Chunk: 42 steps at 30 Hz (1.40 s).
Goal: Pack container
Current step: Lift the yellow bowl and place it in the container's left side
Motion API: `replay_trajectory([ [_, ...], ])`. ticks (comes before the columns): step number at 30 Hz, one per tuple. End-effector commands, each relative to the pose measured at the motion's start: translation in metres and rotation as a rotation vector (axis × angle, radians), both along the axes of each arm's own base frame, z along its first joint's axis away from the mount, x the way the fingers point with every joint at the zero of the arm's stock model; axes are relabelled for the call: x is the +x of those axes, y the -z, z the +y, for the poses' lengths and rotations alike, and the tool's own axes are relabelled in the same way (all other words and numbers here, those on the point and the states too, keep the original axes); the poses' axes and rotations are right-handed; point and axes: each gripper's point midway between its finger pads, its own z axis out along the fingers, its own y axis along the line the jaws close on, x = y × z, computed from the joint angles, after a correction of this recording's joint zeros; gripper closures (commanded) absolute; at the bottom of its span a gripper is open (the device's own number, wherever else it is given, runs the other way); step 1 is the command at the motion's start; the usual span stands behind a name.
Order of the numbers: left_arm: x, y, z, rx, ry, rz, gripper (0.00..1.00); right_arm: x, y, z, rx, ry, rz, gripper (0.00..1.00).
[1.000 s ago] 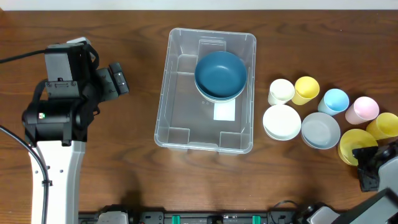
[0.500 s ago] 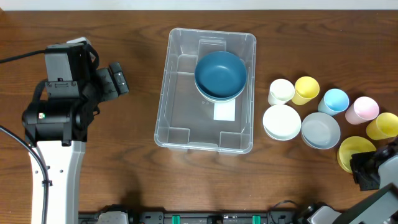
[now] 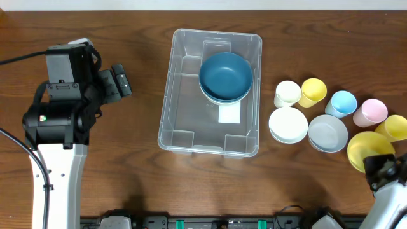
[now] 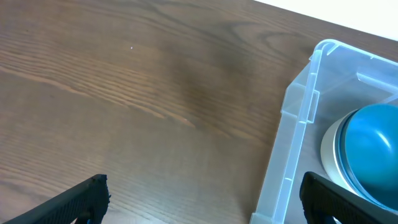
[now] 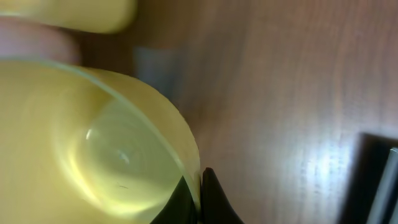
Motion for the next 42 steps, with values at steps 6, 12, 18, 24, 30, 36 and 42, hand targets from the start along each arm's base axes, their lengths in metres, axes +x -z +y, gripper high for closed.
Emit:
replay_trajectory([
  [6,0.000,0.001,0.004,0.008,-0.015,0.005,0.02,0.075,-0.098,0.086,-0.044,-0.576,-0.295,0.99],
  [12,0.000,0.001,0.004,0.008,-0.015,0.005,0.02,0.120,-0.176,0.166,-0.129,-0.943,-0.379,0.99],
  [18,0.000,0.001,0.004,0.008,-0.015,0.005,0.02,0.162,-0.213,0.258,-0.215,-1.240,-0.364,0.99],
  [24,0.000,0.001,0.004,0.008,-0.015,0.005,0.02,0.196,-0.161,0.344,-0.207,-1.458,-0.188,0.99],
  [30,0.000,0.001,0.004,0.008,-0.015,0.005,0.02,0.197,-0.070,0.416,-0.055,-1.672,-0.025,0.99],
  [36,0.000,0.001,0.004,0.008,-0.015,0.005,0.02,0.194,-0.014,0.456,-0.017,-1.746,0.045,0.99],
  [42,0.000,0.001,0.004,0.008,-0.015,0.005,0.02,0.190,0.029,0.463,0.005,-1.763,0.142,0.99],
])
